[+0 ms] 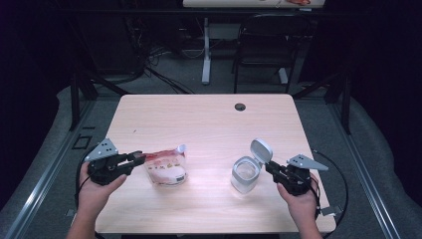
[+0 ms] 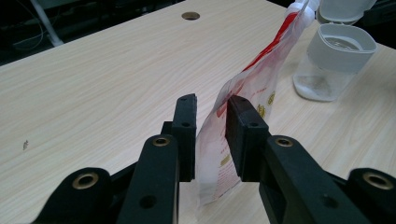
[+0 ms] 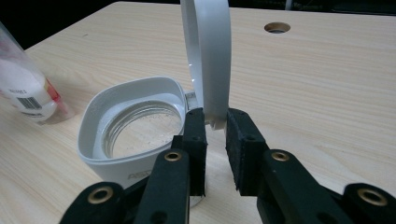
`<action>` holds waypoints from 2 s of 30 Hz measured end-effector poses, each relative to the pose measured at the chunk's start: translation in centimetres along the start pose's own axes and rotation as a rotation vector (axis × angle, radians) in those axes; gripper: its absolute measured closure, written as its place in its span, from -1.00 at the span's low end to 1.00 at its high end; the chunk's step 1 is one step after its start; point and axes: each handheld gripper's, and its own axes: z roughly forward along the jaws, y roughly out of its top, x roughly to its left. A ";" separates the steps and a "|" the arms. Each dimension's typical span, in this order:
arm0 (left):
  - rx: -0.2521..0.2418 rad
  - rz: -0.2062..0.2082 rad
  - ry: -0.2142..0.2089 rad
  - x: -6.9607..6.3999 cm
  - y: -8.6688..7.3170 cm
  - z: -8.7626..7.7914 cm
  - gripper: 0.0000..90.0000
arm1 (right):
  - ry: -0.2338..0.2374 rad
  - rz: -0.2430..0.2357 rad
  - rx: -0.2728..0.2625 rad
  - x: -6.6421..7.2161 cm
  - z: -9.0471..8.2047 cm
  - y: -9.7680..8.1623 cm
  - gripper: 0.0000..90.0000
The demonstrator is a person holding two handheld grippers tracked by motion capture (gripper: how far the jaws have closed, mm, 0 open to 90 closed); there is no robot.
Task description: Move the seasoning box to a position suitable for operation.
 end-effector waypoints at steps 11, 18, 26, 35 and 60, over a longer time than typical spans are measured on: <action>0.004 0.001 -0.002 0.0 0.1 0.0 0.64 | 0.019 -0.019 -0.031 0.5 -2.6 0.9 0.62; 0.004 -0.002 -0.006 -0.1 0.1 0.0 0.64 | 0.044 -0.056 -0.028 1.4 -3.5 1.9 0.52; 0.006 0.000 -0.009 0.0 0.2 0.0 0.64 | 0.071 -0.090 -0.049 3.0 -3.6 3.4 0.42; -0.003 -0.008 -0.015 0.3 0.0 0.0 0.64 | 0.110 -0.125 -0.067 5.1 -2.9 5.2 0.30; 0.001 -0.011 -0.015 0.5 0.1 0.2 0.63 | 0.179 -0.206 -0.015 9.4 2.0 6.6 0.29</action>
